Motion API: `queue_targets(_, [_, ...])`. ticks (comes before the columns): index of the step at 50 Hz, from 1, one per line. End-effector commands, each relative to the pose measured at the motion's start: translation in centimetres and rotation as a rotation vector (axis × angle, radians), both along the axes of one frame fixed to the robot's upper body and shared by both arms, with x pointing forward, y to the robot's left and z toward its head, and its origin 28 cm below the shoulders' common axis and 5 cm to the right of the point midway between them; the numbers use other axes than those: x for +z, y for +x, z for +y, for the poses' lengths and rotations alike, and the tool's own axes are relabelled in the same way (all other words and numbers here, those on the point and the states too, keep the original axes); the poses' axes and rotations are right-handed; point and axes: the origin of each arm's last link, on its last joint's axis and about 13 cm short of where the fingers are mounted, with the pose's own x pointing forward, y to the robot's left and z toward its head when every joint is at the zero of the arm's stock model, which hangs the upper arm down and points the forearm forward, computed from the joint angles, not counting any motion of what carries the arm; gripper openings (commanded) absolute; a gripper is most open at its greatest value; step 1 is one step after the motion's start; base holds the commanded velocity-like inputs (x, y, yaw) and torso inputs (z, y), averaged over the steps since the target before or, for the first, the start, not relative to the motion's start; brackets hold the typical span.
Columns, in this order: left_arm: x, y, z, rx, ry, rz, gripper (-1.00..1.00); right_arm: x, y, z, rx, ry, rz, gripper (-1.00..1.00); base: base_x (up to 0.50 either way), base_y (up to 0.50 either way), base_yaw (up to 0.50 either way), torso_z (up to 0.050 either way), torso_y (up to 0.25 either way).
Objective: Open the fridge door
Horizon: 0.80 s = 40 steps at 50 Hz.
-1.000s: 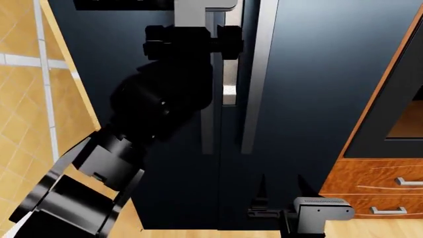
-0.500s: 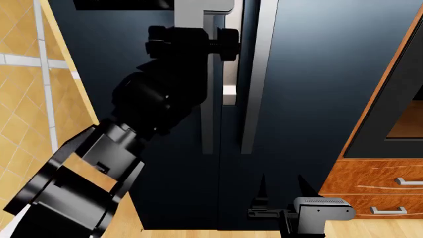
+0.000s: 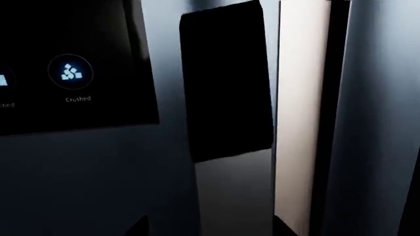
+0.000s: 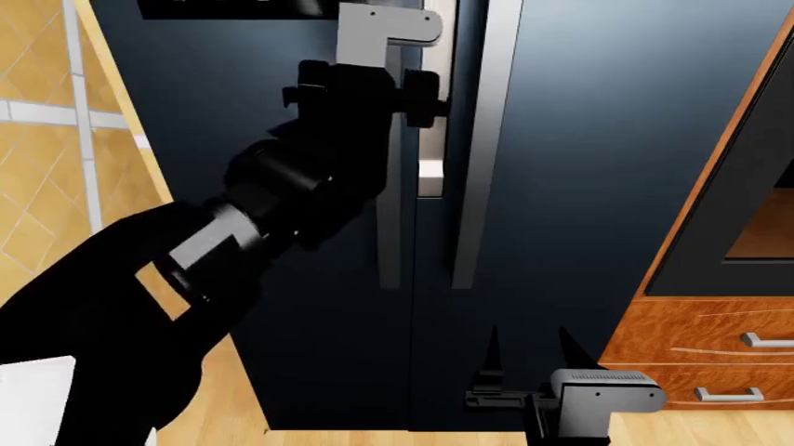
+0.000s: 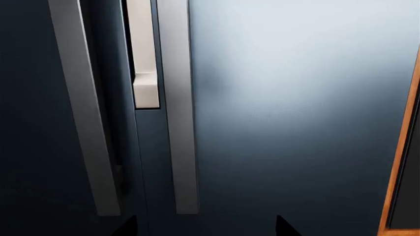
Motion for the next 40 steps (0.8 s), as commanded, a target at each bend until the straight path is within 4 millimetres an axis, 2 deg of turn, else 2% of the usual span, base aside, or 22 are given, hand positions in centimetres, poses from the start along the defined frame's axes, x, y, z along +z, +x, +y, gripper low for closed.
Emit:
queue_targets(1, [-0.4,0.5,0.8,0.055,0.013,-0.015,-1.0,-0.1,0.0,0.0,0.0,0.0,0.0,1.0,0.0,0.0,0.0,0.0,0.0])
queue_targets(17, [0.0,0.2,0.7,0.059,-0.037,-0.035,-1.0,0.0,0.0,0.0,0.001,-0.001,-0.001,1.0,0.0,0.0,0.0,0.0,0.0])
queue_targets(21, [1.3,-3.3,1.9,0.022,-0.052,-0.119,-1.0,0.0,0.0,0.0,0.001,0.0,-0.001,1.0,0.0,0.0,0.0,0.0,0.0])
queue_targets(23, [1.8,-4.2,2.3,0.018,-0.047,-0.145,-1.0,0.0,0.0,0.0,0.0,-0.001,-0.001,1.0,0.0,0.0,0.0,0.0,0.0])
queue_targets(24, [2.3,-5.5,2.9,0.005,-0.063,-0.173,-1.0,0.0,0.0,0.0,0.0,-0.002,0.0,1.0,0.0,0.0,0.0,0.0,0.0])
queue_targets(25, [2.4,-6.0,3.1,-0.002,-0.053,-0.187,-1.0,0.0,0.0,0.0,-0.001,-0.002,0.0,1.0,0.0,0.0,0.0,0.0,0.012])
queue_targets(26, [2.6,-7.5,3.6,-0.056,-0.044,-0.223,-1.0,0.0,0.0,0.0,-0.002,-0.001,-0.001,1.0,0.0,0.0,0.0,0.0,0.0])
queue_targets(30, [2.9,-10.8,5.6,-0.038,-0.02,-0.303,-1.0,0.0,0.0,0.0,-0.005,0.0,-0.001,1.0,0.0,0.0,0.0,0.0,0.005])
queue_targets(35, [2.7,-12.3,7.6,-0.019,-0.028,-0.352,-1.0,0.0,-0.1,0.0,-0.008,-0.001,-0.003,1.0,0.0,0.0,0.0,0.0,0.007])
queue_targets(40, [1.4,-14.0,10.4,-0.002,-0.023,-0.403,-1.0,0.1,-0.1,0.0,-0.011,-0.001,-0.004,1.0,0.0,0.0,0.0,0.0,0.004])
